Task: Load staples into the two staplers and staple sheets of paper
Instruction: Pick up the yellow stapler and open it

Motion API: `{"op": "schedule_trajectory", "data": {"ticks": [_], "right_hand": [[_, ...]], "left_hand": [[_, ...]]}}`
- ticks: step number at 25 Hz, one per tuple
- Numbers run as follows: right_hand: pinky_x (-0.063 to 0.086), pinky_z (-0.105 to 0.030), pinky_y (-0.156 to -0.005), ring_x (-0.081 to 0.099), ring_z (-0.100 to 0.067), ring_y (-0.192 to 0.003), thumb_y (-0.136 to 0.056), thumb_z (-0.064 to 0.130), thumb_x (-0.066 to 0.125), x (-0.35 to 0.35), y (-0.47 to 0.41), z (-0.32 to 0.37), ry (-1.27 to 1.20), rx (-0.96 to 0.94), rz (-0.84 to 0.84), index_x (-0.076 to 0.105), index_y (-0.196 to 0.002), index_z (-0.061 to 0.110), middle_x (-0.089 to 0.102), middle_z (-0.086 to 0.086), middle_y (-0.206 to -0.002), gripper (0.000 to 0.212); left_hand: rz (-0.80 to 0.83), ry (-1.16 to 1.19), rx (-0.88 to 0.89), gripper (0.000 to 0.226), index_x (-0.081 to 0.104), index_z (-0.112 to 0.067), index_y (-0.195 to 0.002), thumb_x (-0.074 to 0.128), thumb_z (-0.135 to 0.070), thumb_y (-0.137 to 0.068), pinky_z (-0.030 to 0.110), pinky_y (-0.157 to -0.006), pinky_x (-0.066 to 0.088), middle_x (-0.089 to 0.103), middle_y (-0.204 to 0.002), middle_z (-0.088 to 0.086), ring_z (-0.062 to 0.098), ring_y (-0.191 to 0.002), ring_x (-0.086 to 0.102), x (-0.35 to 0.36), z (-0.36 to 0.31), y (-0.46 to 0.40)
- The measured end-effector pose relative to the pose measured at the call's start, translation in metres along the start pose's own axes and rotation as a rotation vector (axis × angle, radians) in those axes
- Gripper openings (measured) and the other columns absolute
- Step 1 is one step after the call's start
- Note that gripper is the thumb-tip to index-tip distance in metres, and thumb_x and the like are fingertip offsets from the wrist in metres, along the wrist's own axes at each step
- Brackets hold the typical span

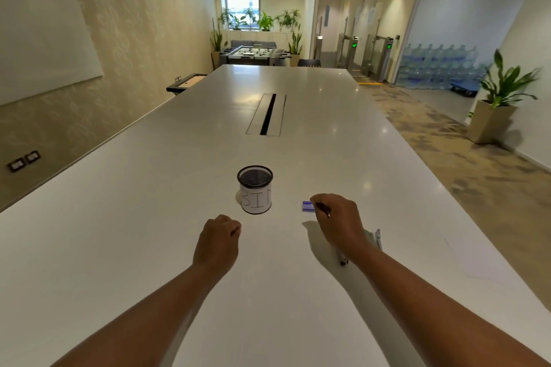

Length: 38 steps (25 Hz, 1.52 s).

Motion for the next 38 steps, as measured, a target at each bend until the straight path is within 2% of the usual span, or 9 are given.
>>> {"op": "schedule_trajectory", "data": {"ticks": [4, 8, 15, 20, 23, 29, 32, 34, 38], "right_hand": [[0.057, -0.038, -0.079, 0.071, -0.023, -0.083, -0.091, -0.001, 0.062, -0.024, 0.023, -0.02, -0.033, 0.122, -0.052, 0.079, -0.094, 0.011, 0.078, -0.005, -0.091, 0.021], [0.05, -0.013, -0.079, 0.068, -0.012, -0.087, -0.09, 0.0, 0.061, -0.039, 0.049, -0.035, -0.074, 0.26, -0.049, 0.078, -0.101, 0.012, 0.077, 0.0, -0.1, 0.023], [0.048, -0.039, -0.071, 0.06, -0.031, -0.074, -0.089, 0.018, 0.063, -0.038, 0.081, -0.04, -0.025, 0.292, -0.009, 0.062, -0.083, 0.004, 0.063, -0.013, -0.075, 0.015], [0.038, -0.025, -0.069, 0.049, -0.004, -0.073, -0.082, 0.018, 0.074, -0.018, 0.093, -0.037, -0.051, 0.312, -0.02, 0.057, -0.095, 0.021, 0.05, 0.015, -0.081, 0.022], [0.039, -0.023, -0.067, 0.05, -0.005, -0.072, -0.081, 0.022, 0.075, -0.007, 0.095, -0.041, -0.014, 0.344, -0.044, 0.056, -0.098, 0.021, 0.052, 0.014, -0.082, 0.026], [0.052, -0.036, -0.09, 0.061, -0.018, -0.098, -0.091, 0.002, 0.055, 0.006, 0.09, -0.042, -0.028, 0.335, -0.037, 0.059, -0.127, 0.014, 0.068, -0.002, -0.108, 0.038], [0.051, -0.013, -0.081, 0.064, 0.001, -0.09, -0.091, -0.001, 0.056, 0.006, 0.089, -0.04, -0.308, 0.483, -0.094, 0.058, -0.132, 0.023, 0.066, 0.013, -0.105, 0.047], [0.051, -0.009, -0.074, 0.067, 0.005, -0.087, -0.093, -0.003, 0.055, 0.01, 0.09, -0.04, -0.621, 0.584, -0.1, 0.061, -0.125, 0.022, 0.069, 0.005, -0.106, 0.041], [0.056, -0.037, -0.094, 0.069, -0.028, -0.102, -0.098, -0.003, 0.055, 0.02, 0.09, -0.036, -0.959, 0.571, 0.079, 0.072, -0.109, 0.011, 0.073, -0.014, -0.108, 0.025]], "left_hand": [[0.055, 0.127, -0.033, 0.035, 0.067, -0.024, -0.078, 0.05, 0.006, -0.086, 0.025, -0.074, 0.04, 0.058, -0.086, -0.008, 0.011, -0.081, 0.05, 0.015, -0.032, 0.005], [0.112, 0.276, -0.036, 0.029, 0.063, -0.023, -0.076, 0.05, 0.001, -0.086, 0.017, -0.072, 0.043, 0.059, -0.083, -0.02, -0.002, -0.081, 0.057, 0.037, -0.073, 0.019], [0.174, 0.295, 0.068, 0.03, 0.06, -0.027, -0.074, 0.049, 0.0, -0.083, 0.022, -0.074, 0.047, 0.058, -0.078, -0.012, 0.005, -0.079, 0.06, 0.055, -0.114, 0.027], [0.203, 0.025, 0.342, 0.033, 0.07, -0.024, -0.124, 0.052, -0.023, -0.098, 0.034, -0.096, 0.048, 0.07, -0.123, -0.007, 0.015, -0.114, 0.06, 0.06, -0.125, 0.039], [0.265, -0.042, 0.459, 0.042, 0.061, -0.031, -0.137, 0.043, -0.027, -0.1, 0.038, -0.103, 0.039, 0.061, -0.14, -0.012, 0.014, -0.13, 0.048, 0.065, -0.128, 0.044], [0.298, -0.11, 0.491, 0.049, 0.047, -0.028, -0.149, 0.035, -0.03, -0.101, 0.039, -0.108, 0.032, 0.049, -0.153, -0.01, 0.016, -0.14, 0.039, 0.073, -0.126, 0.042], [0.299, -0.079, 0.374, 0.062, 0.027, -0.022, -0.158, 0.035, -0.046, -0.101, 0.04, -0.112, 0.031, 0.043, -0.157, -0.003, 0.019, -0.142, 0.038, 0.076, -0.118, 0.036], [0.313, -0.001, 0.301, 0.072, 0.017, -0.024, -0.16, 0.035, -0.058, -0.099, 0.039, -0.107, 0.037, 0.05, -0.147, -0.003, 0.019, -0.133, 0.046, 0.078, -0.114, 0.034], [0.23, 0.119, 0.32, 0.057, 0.031, -0.037, -0.147, 0.029, -0.068, -0.1, 0.031, -0.087, 0.038, 0.062, -0.128, -0.008, 0.012, -0.107, 0.056, 0.071, -0.118, 0.033]]}}
Point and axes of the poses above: each hand's wrist, its own y-axis away from the middle knuckle, its own x-axis out of the palm, z = x × y, the point moved 4 cm from there along -y, towards the middle knuckle
